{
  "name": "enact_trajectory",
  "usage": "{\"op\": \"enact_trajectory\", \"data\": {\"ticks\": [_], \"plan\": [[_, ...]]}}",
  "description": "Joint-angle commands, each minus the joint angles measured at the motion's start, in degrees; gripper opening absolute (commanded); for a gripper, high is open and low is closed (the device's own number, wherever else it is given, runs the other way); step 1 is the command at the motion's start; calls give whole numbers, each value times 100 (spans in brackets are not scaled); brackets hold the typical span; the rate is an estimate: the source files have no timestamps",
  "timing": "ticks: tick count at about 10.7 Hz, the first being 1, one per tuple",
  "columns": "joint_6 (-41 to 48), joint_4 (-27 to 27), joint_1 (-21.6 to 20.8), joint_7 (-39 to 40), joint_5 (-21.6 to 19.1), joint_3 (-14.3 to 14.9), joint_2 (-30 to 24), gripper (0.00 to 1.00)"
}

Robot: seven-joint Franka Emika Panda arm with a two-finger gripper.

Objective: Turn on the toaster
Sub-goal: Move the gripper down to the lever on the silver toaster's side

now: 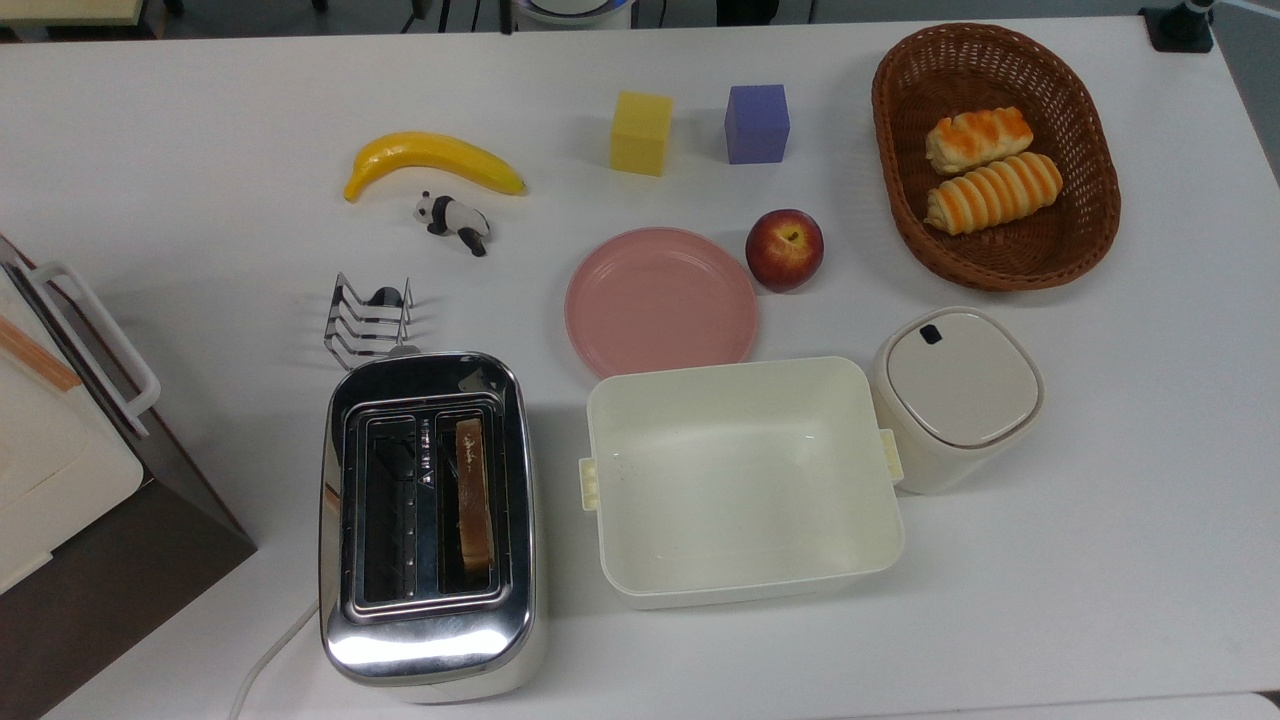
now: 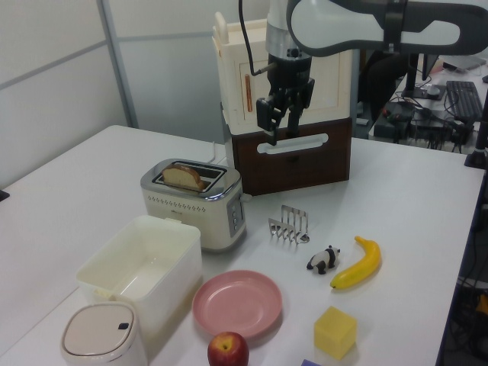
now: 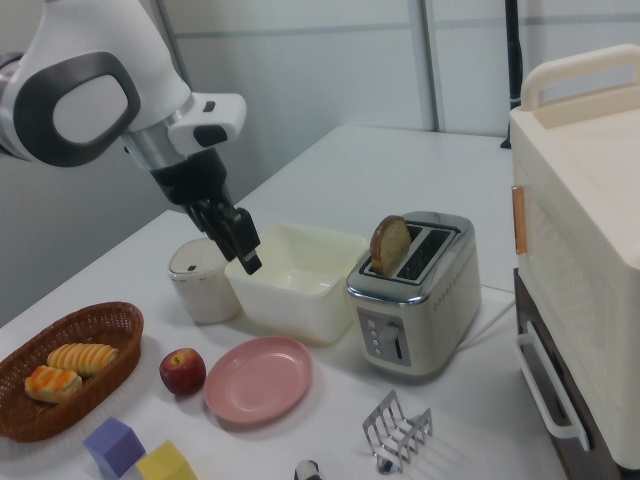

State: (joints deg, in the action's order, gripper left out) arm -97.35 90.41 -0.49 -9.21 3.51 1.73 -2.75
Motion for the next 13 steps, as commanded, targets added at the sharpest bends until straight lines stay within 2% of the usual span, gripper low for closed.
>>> {"op": "enact_trajectory", "data": {"ticks": [1, 2, 5, 8, 13], "plan": [[-196, 450, -127, -81, 35, 144, -94, 0], [-396, 582, -109, -81, 157, 144, -85, 0], [-1187, 645, -13, -125, 298, 161, 406, 0], [-2048, 584, 233, -133, 395, 161, 1090, 0], [-3007, 338, 471, -142, 808, 153, 2058, 0]]}}
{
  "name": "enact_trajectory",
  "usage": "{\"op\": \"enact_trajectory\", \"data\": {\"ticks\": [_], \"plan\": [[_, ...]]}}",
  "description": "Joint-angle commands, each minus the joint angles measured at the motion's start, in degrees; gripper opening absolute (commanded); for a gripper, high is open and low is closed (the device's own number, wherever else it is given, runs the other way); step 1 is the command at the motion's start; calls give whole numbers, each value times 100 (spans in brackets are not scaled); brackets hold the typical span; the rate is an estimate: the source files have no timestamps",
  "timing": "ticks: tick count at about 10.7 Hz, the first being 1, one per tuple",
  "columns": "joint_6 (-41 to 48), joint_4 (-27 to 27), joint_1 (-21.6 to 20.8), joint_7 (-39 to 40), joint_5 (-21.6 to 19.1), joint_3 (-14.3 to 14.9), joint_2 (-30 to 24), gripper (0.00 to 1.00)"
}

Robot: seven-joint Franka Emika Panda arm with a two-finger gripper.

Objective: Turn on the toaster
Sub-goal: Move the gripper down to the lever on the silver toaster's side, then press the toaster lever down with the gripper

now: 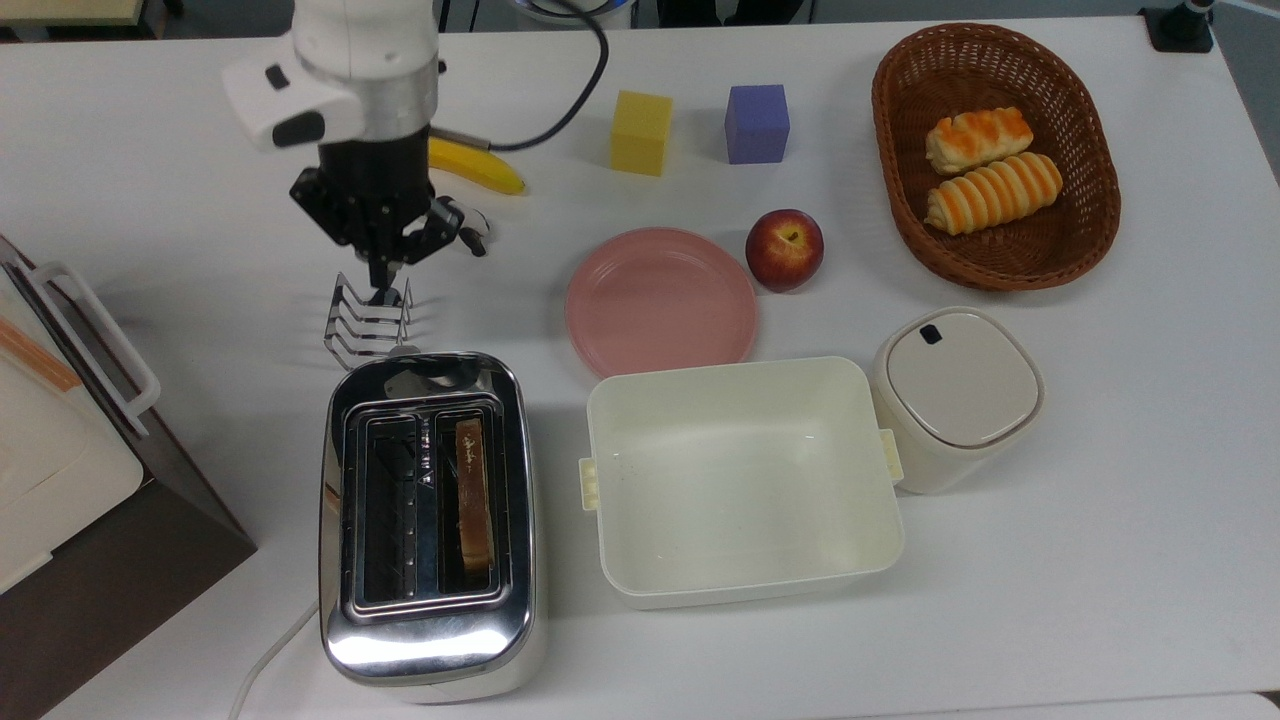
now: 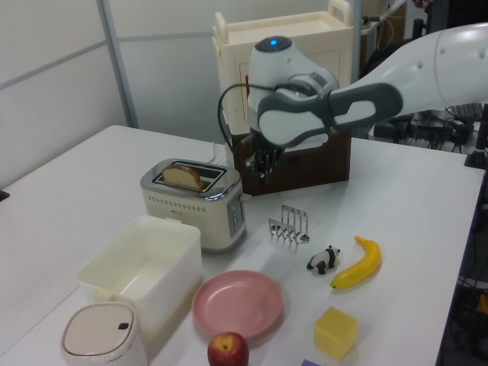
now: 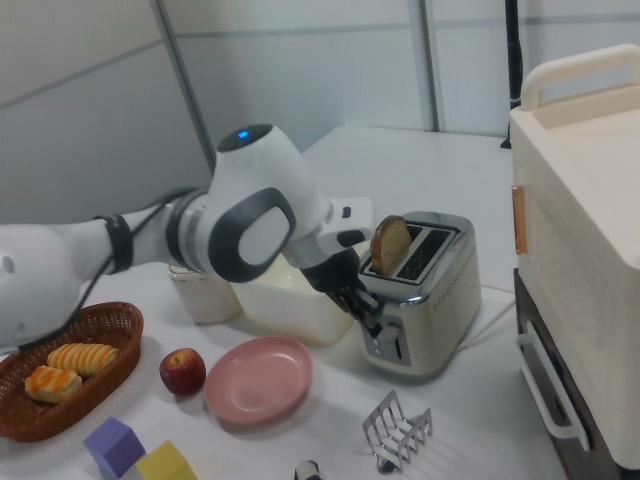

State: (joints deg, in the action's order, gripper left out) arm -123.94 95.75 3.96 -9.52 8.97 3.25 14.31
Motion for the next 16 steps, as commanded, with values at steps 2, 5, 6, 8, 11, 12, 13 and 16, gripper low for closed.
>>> {"op": "enact_trajectory", "data": {"ticks": [2, 5, 6, 8, 11, 12, 13, 16], "plan": [[-701, -198, 35, -103, 351, -8, 520, 0], [-833, -198, 26, -68, 518, -52, 582, 0], [-869, -198, 26, -68, 518, -61, 582, 0], [-887, -198, 26, -59, 527, -61, 591, 0], [-887, -189, 26, -50, 518, -149, 591, 0], [-887, -189, 17, -42, 510, -149, 600, 0], [-887, -189, 17, -42, 509, -166, 626, 0], [-895, -189, 26, -33, 518, -166, 679, 0]]}}
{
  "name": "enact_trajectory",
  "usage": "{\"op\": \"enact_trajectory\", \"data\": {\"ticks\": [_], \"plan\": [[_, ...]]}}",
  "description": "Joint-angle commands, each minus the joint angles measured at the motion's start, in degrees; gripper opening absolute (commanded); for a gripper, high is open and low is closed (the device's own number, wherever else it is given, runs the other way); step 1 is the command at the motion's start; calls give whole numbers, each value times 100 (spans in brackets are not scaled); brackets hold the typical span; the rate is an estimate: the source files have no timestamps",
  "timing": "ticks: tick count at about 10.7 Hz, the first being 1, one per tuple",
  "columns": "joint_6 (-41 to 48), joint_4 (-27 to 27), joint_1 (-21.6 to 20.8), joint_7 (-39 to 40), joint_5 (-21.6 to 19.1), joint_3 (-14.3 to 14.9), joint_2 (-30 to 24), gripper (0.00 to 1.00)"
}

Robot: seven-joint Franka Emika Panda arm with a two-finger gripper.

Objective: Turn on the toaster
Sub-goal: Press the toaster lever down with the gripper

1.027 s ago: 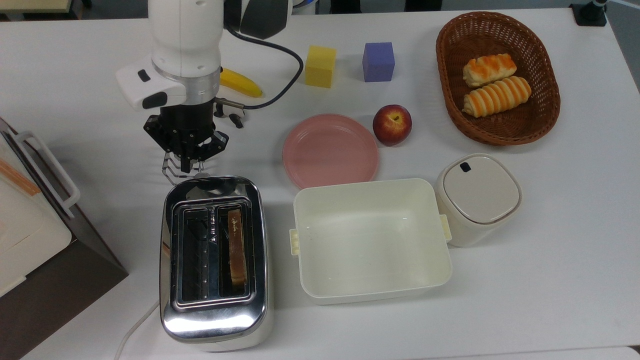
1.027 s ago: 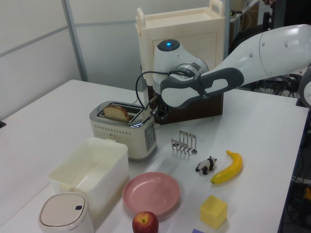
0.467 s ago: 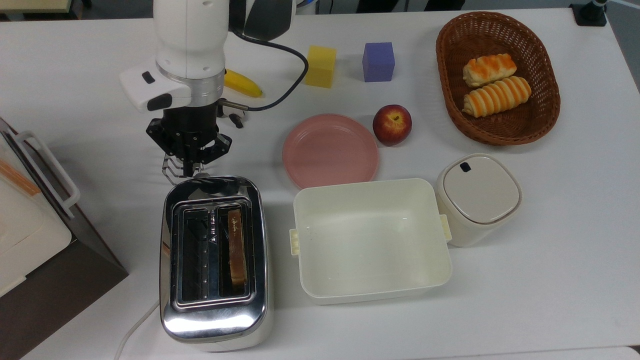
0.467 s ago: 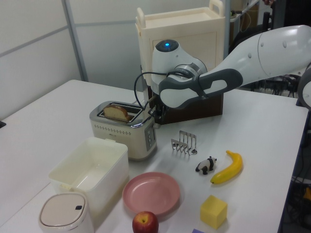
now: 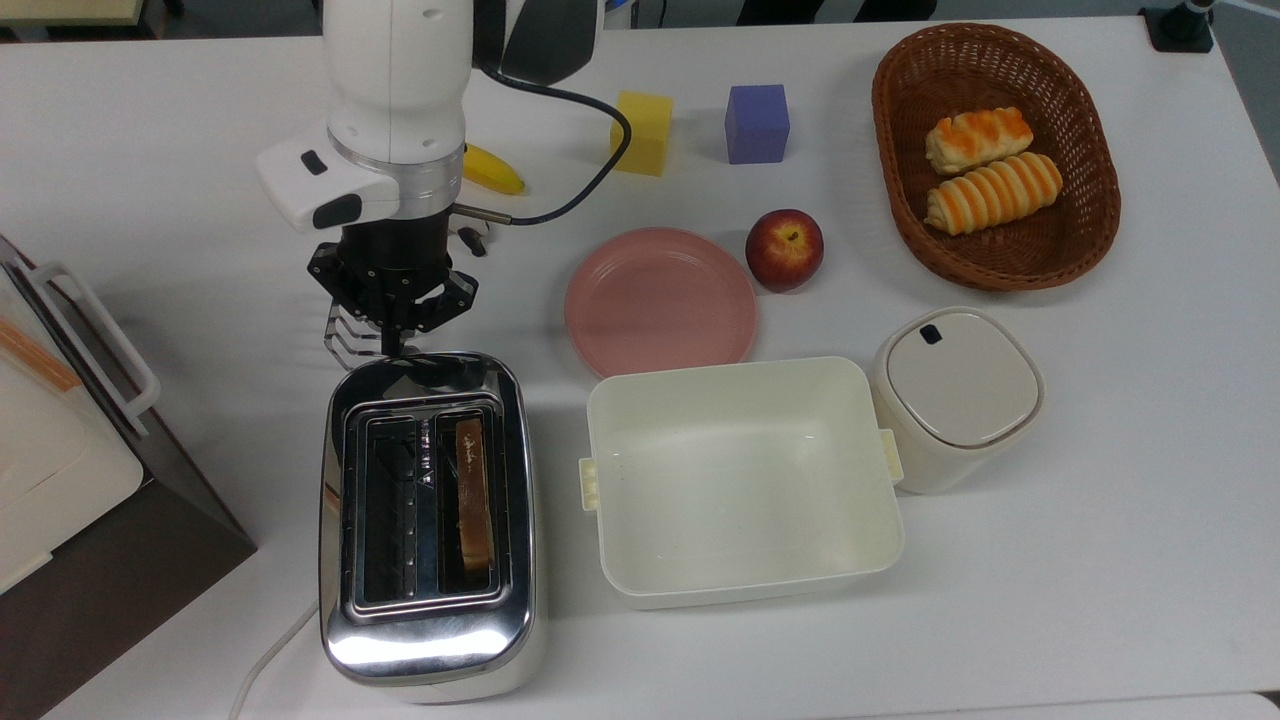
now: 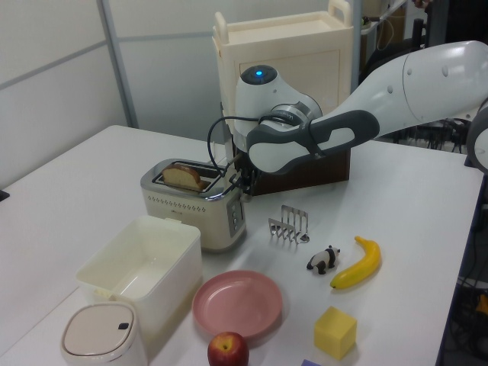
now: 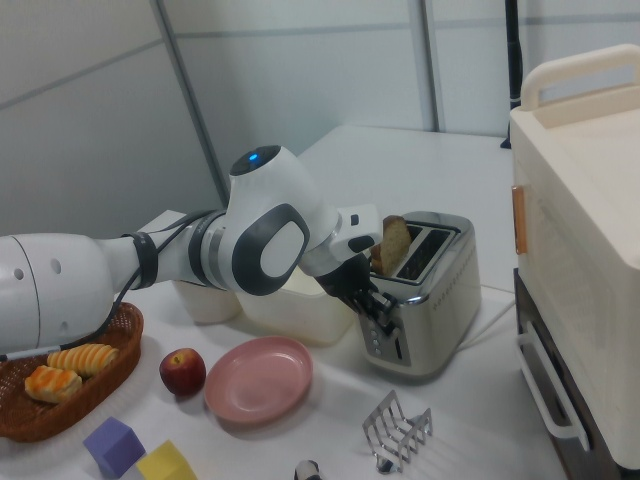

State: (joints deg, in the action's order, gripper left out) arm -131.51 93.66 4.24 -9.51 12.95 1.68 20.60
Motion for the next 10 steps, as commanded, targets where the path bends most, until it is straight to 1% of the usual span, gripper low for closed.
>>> {"op": "enact_trajectory", "data": {"ticks": [1, 4, 6, 7, 10], "plan": [[-138, 21, -19, -34, 128, -10, 93, 0], [-147, 21, -19, -34, 225, -10, 251, 0], [-356, 30, -46, -60, 383, -10, 400, 0], [-384, 30, -46, -60, 401, -10, 470, 0], [-393, 12, -46, -77, 620, -10, 725, 0]]}}
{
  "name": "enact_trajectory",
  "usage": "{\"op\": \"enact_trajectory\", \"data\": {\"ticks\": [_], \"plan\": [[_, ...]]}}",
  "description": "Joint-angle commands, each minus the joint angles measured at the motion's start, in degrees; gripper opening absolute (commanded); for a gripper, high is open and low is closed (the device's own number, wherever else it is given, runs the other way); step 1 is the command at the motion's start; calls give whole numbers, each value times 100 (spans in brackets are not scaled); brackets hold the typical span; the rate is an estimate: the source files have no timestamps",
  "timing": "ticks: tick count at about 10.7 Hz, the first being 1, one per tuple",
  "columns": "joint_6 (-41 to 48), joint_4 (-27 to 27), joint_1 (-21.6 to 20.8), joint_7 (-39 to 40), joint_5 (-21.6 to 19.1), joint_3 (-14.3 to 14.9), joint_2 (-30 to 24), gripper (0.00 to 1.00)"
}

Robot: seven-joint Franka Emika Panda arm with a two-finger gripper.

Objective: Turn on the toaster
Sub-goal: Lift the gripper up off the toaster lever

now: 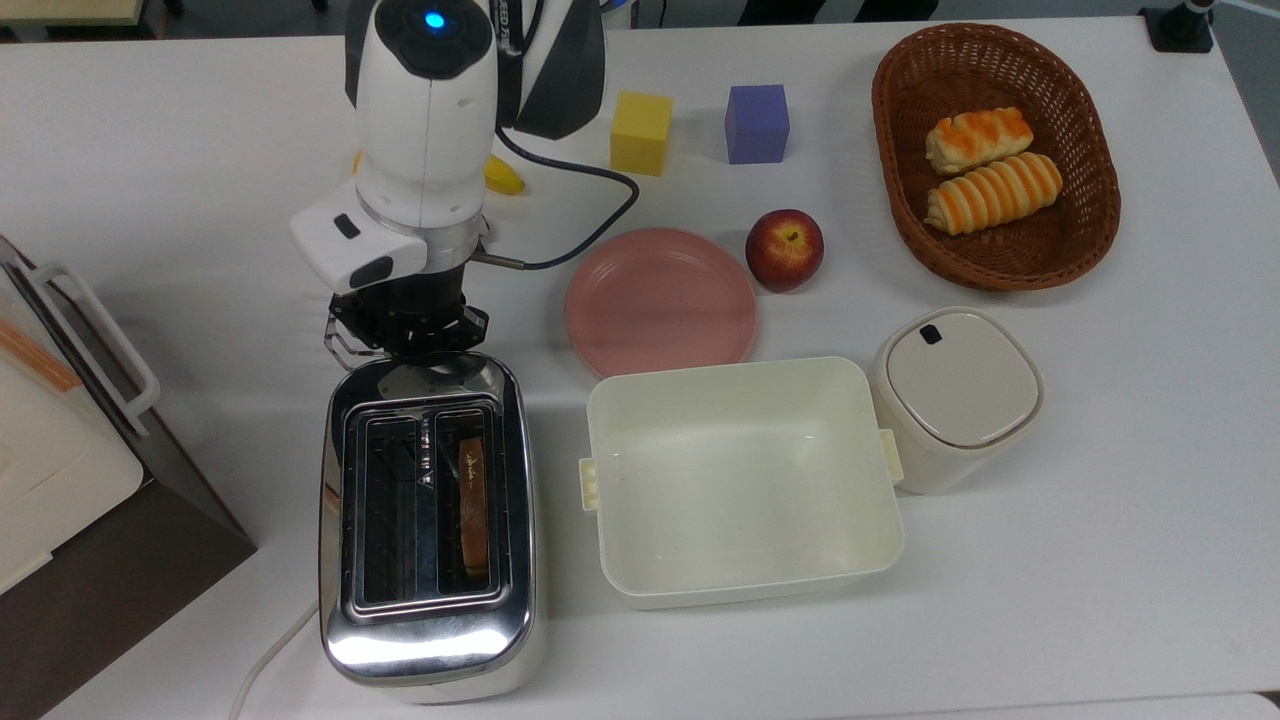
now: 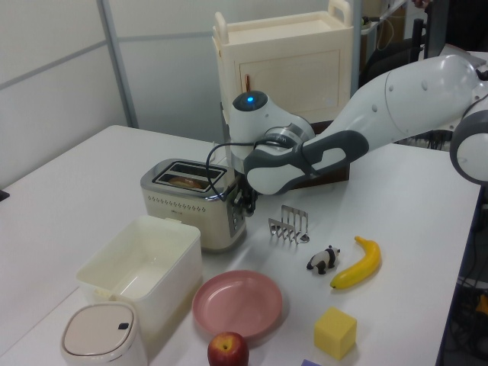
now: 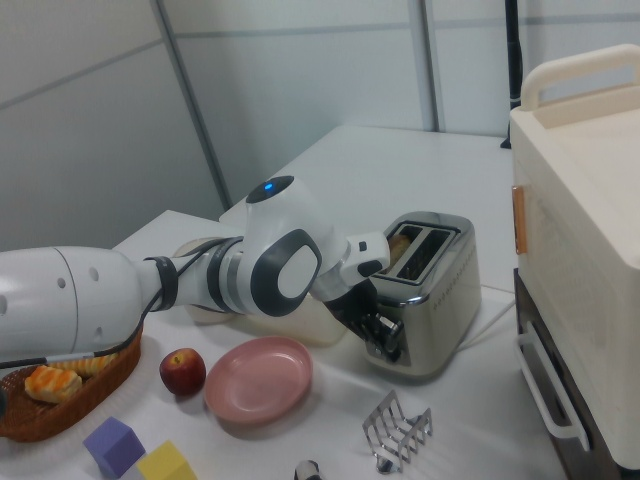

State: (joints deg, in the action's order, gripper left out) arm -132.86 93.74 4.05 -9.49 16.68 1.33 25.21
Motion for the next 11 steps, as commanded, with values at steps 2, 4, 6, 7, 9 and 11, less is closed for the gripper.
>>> {"op": "enact_trajectory", "data": {"ticks": [2, 4, 6, 7, 9, 11], "plan": [[-258, 13, -18, -88, 344, 25, 327, 0], [-258, 13, -18, -97, 344, 25, 336, 0], [-249, 22, -1, -88, 344, 25, 275, 0], [-223, 39, -1, -105, 309, 16, 65, 0], [118, 144, 34, -114, 248, 25, -689, 0], [847, 110, 26, -105, 99, 16, -1322, 0]]}}
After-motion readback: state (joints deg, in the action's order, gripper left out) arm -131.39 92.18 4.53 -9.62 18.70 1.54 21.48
